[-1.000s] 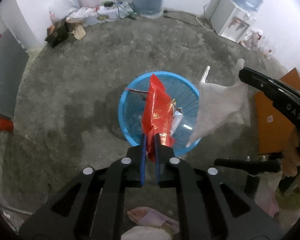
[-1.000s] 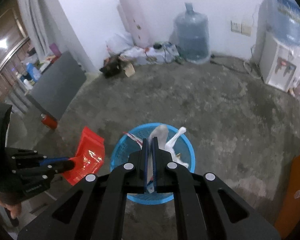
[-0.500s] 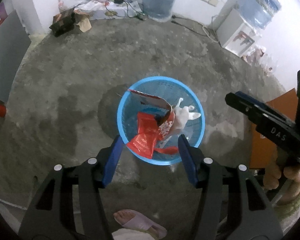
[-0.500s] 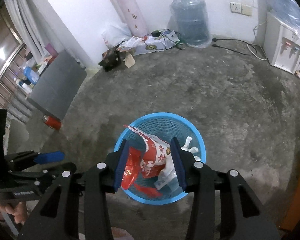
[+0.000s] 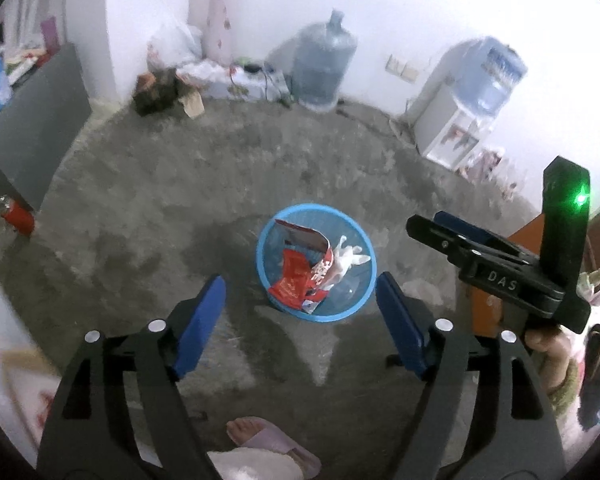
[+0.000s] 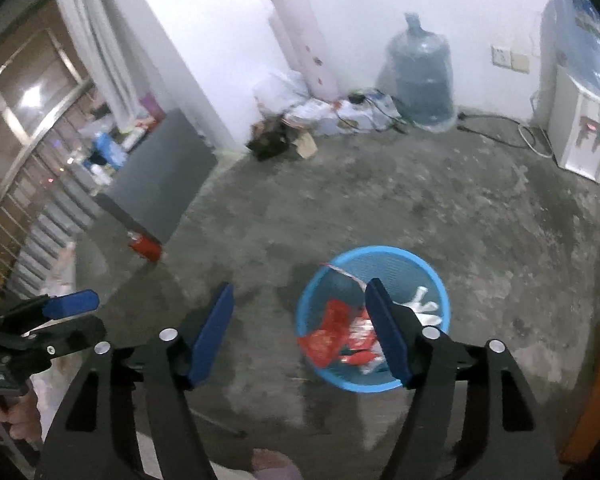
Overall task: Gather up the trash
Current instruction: 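Bring both tools back over the table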
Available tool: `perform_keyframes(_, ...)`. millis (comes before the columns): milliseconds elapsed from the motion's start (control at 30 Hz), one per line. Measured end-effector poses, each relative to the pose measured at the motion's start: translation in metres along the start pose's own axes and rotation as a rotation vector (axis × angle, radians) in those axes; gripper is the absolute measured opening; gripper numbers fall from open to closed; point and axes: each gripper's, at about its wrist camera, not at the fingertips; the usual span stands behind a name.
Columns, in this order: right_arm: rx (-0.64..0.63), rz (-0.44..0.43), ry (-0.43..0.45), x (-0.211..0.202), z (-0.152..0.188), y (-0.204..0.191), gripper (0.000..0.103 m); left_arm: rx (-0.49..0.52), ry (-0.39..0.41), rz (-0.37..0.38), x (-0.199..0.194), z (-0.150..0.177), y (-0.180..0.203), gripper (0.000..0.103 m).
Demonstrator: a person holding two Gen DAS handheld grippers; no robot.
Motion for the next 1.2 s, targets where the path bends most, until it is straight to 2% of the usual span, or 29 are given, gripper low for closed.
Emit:
perform_keyframes(133,-0.019,-0.056,0.055,-0.018,0.017,-0.051,0.078,-0.021,0.076,-0.041,-0.062,0.031,-0.03,0.076)
perform_keyframes(300,-0.083,-0.054,0.034,-0.02,0.043,-0.111,0.085,-0.091,0.152,-0.15,-0.13,0.081,-0.079,0.079)
perform_keyframes(400,-0.2,-0.068,-0.02,-0.015,0.067,-0.159,0.087,-0.166,0.209,-0.234,-0.168,0.115,-0.111,0.08)
perform_keyframes(500,-0.308,-0.063,-0.034,-0.016,0.086,-0.195,0.091,-0.27,0.239,-0.285,-0.198,0.148,-0.141,0.081)
perform_keyframes(633,-0.431,-0.011,-0.036,-0.024,0.109,-0.239,0.094,-0.345,0.277,-0.367,-0.234,0.191,-0.172,0.083)
perform_keyframes(767,-0.544,-0.025,0.001,-0.039,0.126,-0.257,0.096,-0.424,0.314,-0.453,-0.265,0.231,-0.204,0.083)
perform_keyframes(900,-0.63,-0.096,-0.04,-0.036,0.145,-0.266,0.096,-0.539,0.344,-0.516,-0.294,0.277,-0.235,0.084)
perform_keyframes(1100,-0.678,-0.241,-0.086,-0.032,0.165,-0.286,0.096,-0.645,0.327,-0.602,-0.306,0.337,-0.269,0.084)
perform_keyframes(1200,-0.671,-0.303,-0.111,-0.025,0.173,-0.296,0.096,-0.705,0.299,-0.603,-0.303,0.362,-0.29,0.084)
Point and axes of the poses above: each gripper's, at about its wrist camera, not at the fingertips, and x roughly the way its jaws point, y to its right, z to its underside, and after that the axes turned 14 degrees about -z, right-handed
